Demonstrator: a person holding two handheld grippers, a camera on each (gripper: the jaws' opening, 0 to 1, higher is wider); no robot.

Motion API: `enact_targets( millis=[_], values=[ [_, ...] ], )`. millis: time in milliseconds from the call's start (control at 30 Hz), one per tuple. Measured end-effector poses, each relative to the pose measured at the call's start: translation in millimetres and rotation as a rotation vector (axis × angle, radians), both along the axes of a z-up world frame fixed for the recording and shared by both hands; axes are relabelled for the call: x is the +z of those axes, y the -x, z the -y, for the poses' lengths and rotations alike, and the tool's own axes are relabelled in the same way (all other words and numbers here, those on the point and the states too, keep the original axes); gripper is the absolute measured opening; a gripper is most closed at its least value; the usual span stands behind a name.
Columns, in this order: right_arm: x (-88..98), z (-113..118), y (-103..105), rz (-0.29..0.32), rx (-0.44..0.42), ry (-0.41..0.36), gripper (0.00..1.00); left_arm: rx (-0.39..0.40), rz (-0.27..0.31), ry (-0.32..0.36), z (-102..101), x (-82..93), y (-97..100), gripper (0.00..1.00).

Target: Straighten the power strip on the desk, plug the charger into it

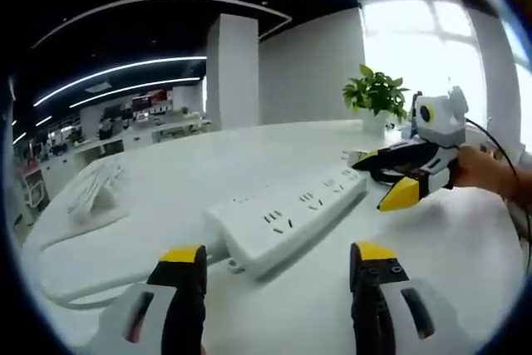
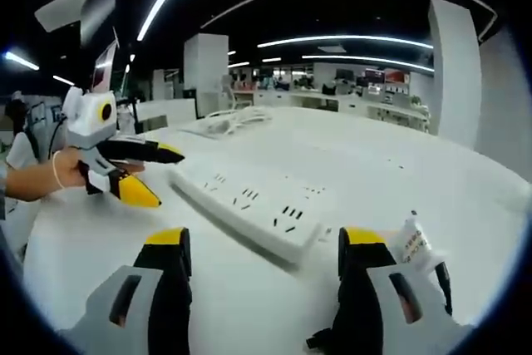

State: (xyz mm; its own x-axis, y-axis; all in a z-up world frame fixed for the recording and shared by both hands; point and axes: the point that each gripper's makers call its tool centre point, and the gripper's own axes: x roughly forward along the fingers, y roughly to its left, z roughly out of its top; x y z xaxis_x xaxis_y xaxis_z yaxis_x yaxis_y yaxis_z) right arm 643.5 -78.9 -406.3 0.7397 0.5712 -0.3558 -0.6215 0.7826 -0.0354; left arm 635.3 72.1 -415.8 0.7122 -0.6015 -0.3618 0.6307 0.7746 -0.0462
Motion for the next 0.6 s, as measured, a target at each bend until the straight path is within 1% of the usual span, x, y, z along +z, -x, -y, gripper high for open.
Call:
enact_targets(
  millis=[267,467,600],
  values=[
    [-2.2,0.4,-1.6,-0.011,-0.005,0.011,0.71,0.008,-0.005,0.001,0.0,-1.8,-1.8,0.68],
    [-4.3,0.3,-1.2,-0.022,-0.009,0.021,0.67,0.014,-0.004,-0.005,-0.6,-3.2,-3.6,0.66],
    [-7.3,-0.6,-0.3,-0.033,-0.009,0.032,0.67,0.020,-0.001,-0.009,-1.6,-2.8,-4.9,0.62]
  ],
)
